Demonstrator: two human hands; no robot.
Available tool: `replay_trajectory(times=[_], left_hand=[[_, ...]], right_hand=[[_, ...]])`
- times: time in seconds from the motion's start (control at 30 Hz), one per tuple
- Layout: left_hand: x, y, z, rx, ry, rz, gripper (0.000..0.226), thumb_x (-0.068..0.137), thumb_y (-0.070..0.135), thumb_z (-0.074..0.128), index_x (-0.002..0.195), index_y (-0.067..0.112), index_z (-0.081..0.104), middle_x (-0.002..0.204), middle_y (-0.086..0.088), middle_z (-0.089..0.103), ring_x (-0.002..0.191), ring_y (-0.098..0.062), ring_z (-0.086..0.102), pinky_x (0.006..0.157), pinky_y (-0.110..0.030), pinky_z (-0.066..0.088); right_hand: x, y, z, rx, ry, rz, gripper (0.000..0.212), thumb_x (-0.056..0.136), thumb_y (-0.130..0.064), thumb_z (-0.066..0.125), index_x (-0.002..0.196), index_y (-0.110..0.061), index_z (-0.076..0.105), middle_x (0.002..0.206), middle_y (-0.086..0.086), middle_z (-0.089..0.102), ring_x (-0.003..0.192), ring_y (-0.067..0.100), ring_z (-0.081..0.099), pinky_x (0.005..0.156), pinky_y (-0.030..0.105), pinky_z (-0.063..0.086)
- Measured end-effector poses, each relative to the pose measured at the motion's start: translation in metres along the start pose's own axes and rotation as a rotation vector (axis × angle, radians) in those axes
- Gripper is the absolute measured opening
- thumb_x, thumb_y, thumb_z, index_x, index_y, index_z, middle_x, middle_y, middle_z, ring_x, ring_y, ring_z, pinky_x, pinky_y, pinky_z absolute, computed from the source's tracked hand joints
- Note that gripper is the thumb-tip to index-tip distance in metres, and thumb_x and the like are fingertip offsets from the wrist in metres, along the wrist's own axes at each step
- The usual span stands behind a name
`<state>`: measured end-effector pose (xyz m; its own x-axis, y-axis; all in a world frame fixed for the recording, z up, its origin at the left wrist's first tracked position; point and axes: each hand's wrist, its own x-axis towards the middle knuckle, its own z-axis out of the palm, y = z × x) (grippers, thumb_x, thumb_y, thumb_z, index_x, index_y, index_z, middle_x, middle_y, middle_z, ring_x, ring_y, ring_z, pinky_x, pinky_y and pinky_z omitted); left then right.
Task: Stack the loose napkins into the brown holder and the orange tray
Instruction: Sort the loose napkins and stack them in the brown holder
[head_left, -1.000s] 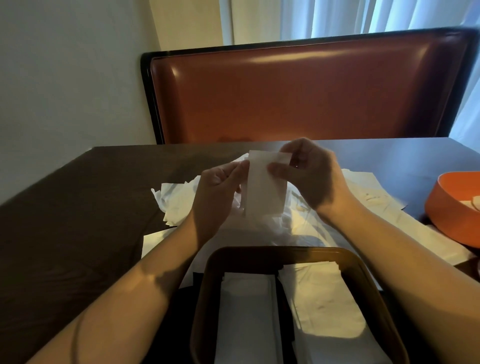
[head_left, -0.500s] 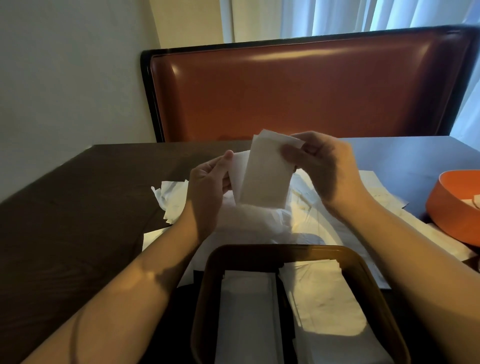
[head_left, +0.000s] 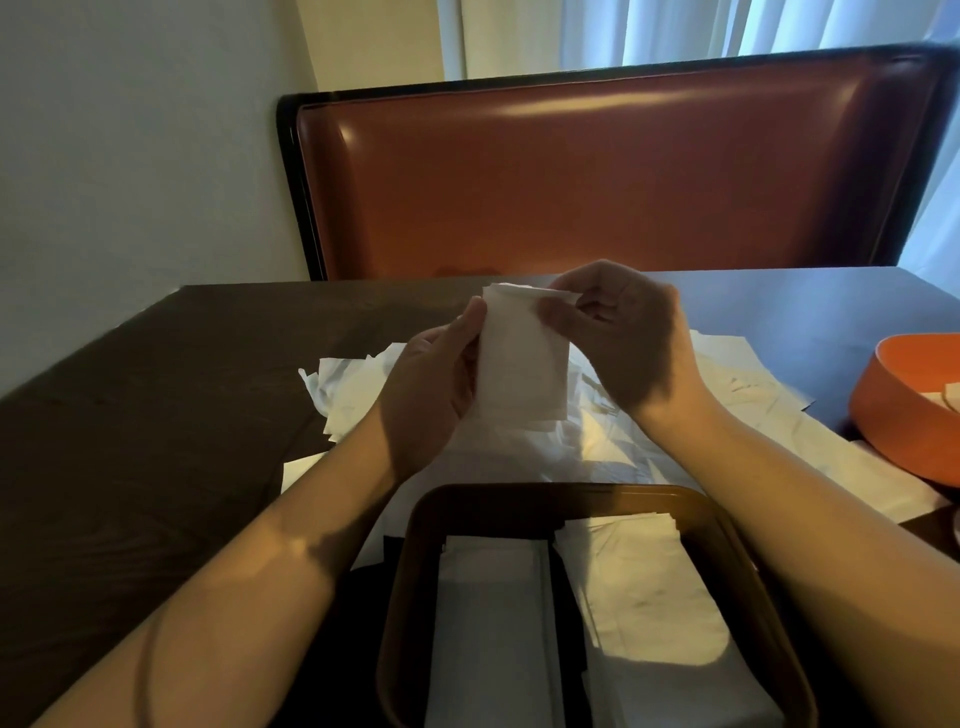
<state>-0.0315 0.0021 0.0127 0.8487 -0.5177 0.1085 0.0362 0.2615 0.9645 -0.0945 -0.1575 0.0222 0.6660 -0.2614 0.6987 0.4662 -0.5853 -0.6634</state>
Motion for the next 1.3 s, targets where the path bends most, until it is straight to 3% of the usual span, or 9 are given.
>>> replay_trajectory(times=[0.23,0.5,0.67,0.73,0.9,0.97,1.07,1.17,1.3], left_hand=[[0.004,-0.004,0.002,-0.027,-0.038,-0.070,0.029,0.104,0.021,0.041,0.111,0.006,0.066,0.098,-0.009,0.072,0.090,-0.019,0.069,0.082,-0.034,0.058],[0.003,-0.001,0.003,-0.064,-0.015,-0.054,0.034,0.103,0.020,0.043,0.089,0.013,0.073,0.084,-0.004,0.074,0.078,-0.016,0.070,0.070,-0.032,0.059],[0.002,-0.003,0.002,-0.016,-0.060,-0.054,0.042,0.093,0.047,0.044,0.106,0.016,0.071,0.101,-0.009,0.073,0.096,-0.024,0.069,0.084,-0.047,0.057],[0.000,-0.005,0.002,0.036,-0.086,0.011,0.033,0.088,0.040,0.053,0.104,0.017,0.072,0.103,-0.007,0.074,0.098,-0.023,0.070,0.086,-0.048,0.057],[0.002,-0.006,0.002,-0.077,-0.010,0.175,0.023,0.088,0.017,0.059,0.109,0.013,0.067,0.104,-0.003,0.074,0.099,-0.019,0.070,0.084,-0.038,0.059],[0.004,-0.004,0.001,-0.156,0.038,0.195,0.023,0.091,0.013,0.058,0.113,0.011,0.065,0.108,-0.005,0.073,0.103,-0.021,0.069,0.086,-0.040,0.058],[0.008,-0.005,-0.002,-0.222,0.104,0.225,0.024,0.092,0.002,0.057,0.115,0.007,0.063,0.109,-0.009,0.070,0.103,-0.023,0.068,0.084,-0.035,0.057],[0.008,-0.006,-0.009,0.079,0.246,0.327,0.023,0.084,0.006,0.060,0.105,0.014,0.066,0.101,-0.007,0.069,0.096,-0.020,0.068,0.079,-0.031,0.056],[0.007,-0.008,-0.012,0.459,0.343,0.344,0.029,0.070,0.015,0.060,0.097,0.027,0.064,0.090,0.008,0.065,0.083,-0.007,0.065,0.073,-0.028,0.055]], right_hand=[[0.002,0.003,-0.001,-0.075,0.051,0.001,0.008,0.090,-0.014,0.070,0.091,-0.022,0.067,0.085,-0.014,0.064,0.078,0.002,0.062,0.069,0.011,0.052],[0.006,0.006,0.002,-0.013,-0.012,0.056,0.012,0.092,-0.014,0.068,0.091,-0.022,0.059,0.091,-0.021,0.062,0.082,-0.016,0.063,0.065,0.004,0.049],[0.003,0.010,0.002,-0.023,-0.064,0.022,0.013,0.089,-0.010,0.071,0.087,-0.021,0.064,0.083,-0.015,0.064,0.075,-0.001,0.063,0.066,0.012,0.053],[0.004,0.011,0.002,-0.032,-0.045,0.020,0.012,0.087,-0.013,0.074,0.091,-0.019,0.065,0.085,-0.011,0.065,0.075,0.003,0.062,0.067,0.015,0.054],[0.007,0.010,0.000,0.185,-0.330,0.408,0.069,0.068,-0.057,0.078,0.118,-0.014,0.058,0.110,0.003,0.068,0.100,0.018,0.069,0.080,0.034,0.061],[0.003,0.011,-0.001,0.216,-0.441,0.477,0.060,0.062,-0.054,0.078,0.103,-0.012,0.068,0.100,0.007,0.072,0.095,0.020,0.071,0.081,0.038,0.061],[0.002,0.012,-0.001,0.107,-0.314,0.293,0.012,0.080,-0.030,0.077,0.081,-0.023,0.067,0.078,-0.006,0.070,0.071,0.000,0.066,0.065,0.019,0.056],[0.007,0.017,-0.003,-0.024,-0.220,0.136,0.018,0.087,-0.020,0.072,0.084,-0.032,0.060,0.082,-0.017,0.063,0.072,-0.007,0.063,0.066,0.011,0.053],[-0.001,0.030,0.001,-0.045,-0.303,0.210,0.019,0.083,-0.025,0.077,0.094,-0.031,0.062,0.090,-0.019,0.063,0.078,-0.016,0.060,0.065,0.006,0.048]])
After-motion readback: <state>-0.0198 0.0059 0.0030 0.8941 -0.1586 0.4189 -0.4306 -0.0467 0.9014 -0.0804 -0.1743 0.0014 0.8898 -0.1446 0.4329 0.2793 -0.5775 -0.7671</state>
